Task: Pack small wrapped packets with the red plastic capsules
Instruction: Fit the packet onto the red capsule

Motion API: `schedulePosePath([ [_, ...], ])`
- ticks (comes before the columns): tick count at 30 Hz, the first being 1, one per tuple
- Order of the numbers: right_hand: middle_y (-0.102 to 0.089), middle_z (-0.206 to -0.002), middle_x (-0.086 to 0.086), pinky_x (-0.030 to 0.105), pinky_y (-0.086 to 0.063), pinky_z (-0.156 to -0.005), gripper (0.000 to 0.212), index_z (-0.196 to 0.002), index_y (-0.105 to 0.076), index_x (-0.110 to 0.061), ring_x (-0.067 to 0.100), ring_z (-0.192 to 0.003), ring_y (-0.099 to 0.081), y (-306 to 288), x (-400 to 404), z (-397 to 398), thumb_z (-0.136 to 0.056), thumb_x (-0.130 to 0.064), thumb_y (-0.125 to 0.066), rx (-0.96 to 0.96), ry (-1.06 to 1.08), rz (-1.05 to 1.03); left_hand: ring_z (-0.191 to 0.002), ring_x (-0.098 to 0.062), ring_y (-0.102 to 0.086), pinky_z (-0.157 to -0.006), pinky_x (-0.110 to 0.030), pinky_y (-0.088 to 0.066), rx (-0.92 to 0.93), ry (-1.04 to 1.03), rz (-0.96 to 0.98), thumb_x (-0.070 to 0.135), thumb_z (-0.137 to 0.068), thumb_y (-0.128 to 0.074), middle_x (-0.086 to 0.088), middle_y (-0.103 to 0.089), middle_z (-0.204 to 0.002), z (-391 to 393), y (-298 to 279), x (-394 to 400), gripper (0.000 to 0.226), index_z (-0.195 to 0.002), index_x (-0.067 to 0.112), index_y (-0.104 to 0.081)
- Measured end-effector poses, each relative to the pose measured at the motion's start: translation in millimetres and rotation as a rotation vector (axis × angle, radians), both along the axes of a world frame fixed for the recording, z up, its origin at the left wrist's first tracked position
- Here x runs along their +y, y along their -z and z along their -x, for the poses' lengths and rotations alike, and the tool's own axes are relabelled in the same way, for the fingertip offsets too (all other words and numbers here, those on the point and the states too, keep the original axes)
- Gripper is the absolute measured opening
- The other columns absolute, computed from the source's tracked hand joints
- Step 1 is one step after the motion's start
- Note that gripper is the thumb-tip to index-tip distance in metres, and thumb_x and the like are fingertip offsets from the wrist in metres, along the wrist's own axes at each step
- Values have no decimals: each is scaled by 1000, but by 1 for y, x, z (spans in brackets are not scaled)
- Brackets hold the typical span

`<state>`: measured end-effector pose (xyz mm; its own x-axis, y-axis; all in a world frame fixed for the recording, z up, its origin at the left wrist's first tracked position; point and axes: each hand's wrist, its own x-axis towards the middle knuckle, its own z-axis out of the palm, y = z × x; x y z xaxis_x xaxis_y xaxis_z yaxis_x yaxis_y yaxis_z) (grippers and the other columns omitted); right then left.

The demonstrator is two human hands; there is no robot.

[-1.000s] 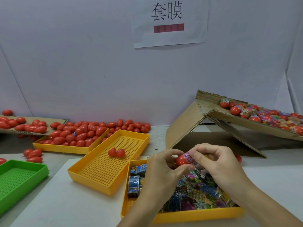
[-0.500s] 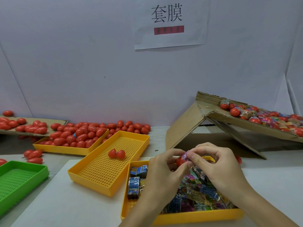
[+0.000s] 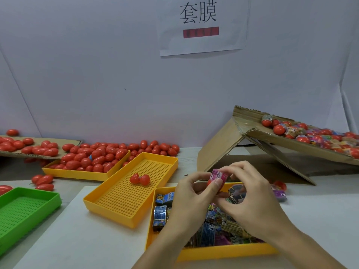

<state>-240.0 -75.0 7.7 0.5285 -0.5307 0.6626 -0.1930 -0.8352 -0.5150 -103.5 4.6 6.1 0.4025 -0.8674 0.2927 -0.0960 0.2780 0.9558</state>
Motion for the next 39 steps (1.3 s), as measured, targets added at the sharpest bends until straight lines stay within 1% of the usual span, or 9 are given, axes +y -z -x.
schedulePosePath([
  [3, -48, -108, -23, 28, -58, -70, 46, -115, -56, -43, 2, -101, -56, 1, 2, -1, -71, -57, -62, 11, 71, 88, -84, -25, -76, -79, -42, -62, -6, 5, -11, 28, -87, -72, -9, -77, -91, 0, 1, -1, 31, -112, 10, -69],
  [7, -50, -104, -18, 28, -59, -64, 42, -112, -65, -31, 6, -91, -58, 1, 3, -2, -74, -46, -73, 7, 123, 108, -87, -24, -75, -79, -44, -62, -25, 12, -27, 29, -87, -72, -9, -77, -90, 1, 2, -1, 30, -110, 10, -70],
  [14, -56, -109, -6, 29, -61, -69, 48, -117, -70, -16, 10, -95, -59, 2, 2, 0, -73, -27, -85, 4, 105, 129, -85, -18, -75, -70, -28, -61, 1, 68, -65, 37, -81, -69, -8, -78, -87, 2, 1, -1, 44, -113, 7, -65],
  [20, -53, -111, -13, 22, -59, -71, 48, -120, -69, -21, 5, -98, -58, 4, 3, -2, -74, -28, -84, -5, 13, 102, -90, -20, -73, -77, -39, -62, -71, 81, -87, 39, -90, -66, -8, -76, -92, 2, 2, 0, 31, -113, 18, -65],
  [25, -56, -114, -24, 7, -50, -76, 44, -119, -69, -23, -2, -105, -58, -2, -1, 0, -76, -22, -77, -8, -180, 54, -68, -21, -68, -60, -32, -57, -163, 165, -105, 36, -100, -55, -8, -70, -80, 4, 2, 0, 18, -105, 20, -64],
  [30, -60, -118, -29, 7, -51, -75, 47, -124, -58, -36, -6, -104, -62, -11, 0, 2, -78, -35, -65, -18, -277, 4, -60, -19, -67, -54, -28, -55, -242, 186, -137, 38, -102, -50, -5, -68, -68, 4, 4, 1, 19, -89, 32, -62],
  [33, -60, -118, -28, 8, -52, -74, 48, -126, -55, -38, -6, -102, -63, -11, -2, 3, -79, -34, -63, -9, -286, -2, -61, -19, -67, -55, -27, -54, -242, 200, -140, 38, -103, -50, -11, -70, -73, 3, 2, 1, 19, -93, 27, -63],
  [36, -62, -116, -26, 8, -51, -76, 40, -121, -64, -34, -4, -104, -63, -8, -3, 2, -80, -34, -64, -9, -283, 4, -65, -23, -67, -59, -33, -54, -210, 208, -114, 37, -101, -54, -21, -70, -83, 2, 2, 1, 21, -98, 19, -65],
  [39, -65, -114, -29, 8, -50, -82, 44, -124, -67, -31, -7, -109, -61, -5, -2, 2, -80, -35, -68, -25, -265, 4, -69, -21, -67, -59, -31, -55, -162, 197, -85, 44, -96, -58, -14, -70, -85, 1, 2, 1, 28, -103, 18, -66],
])
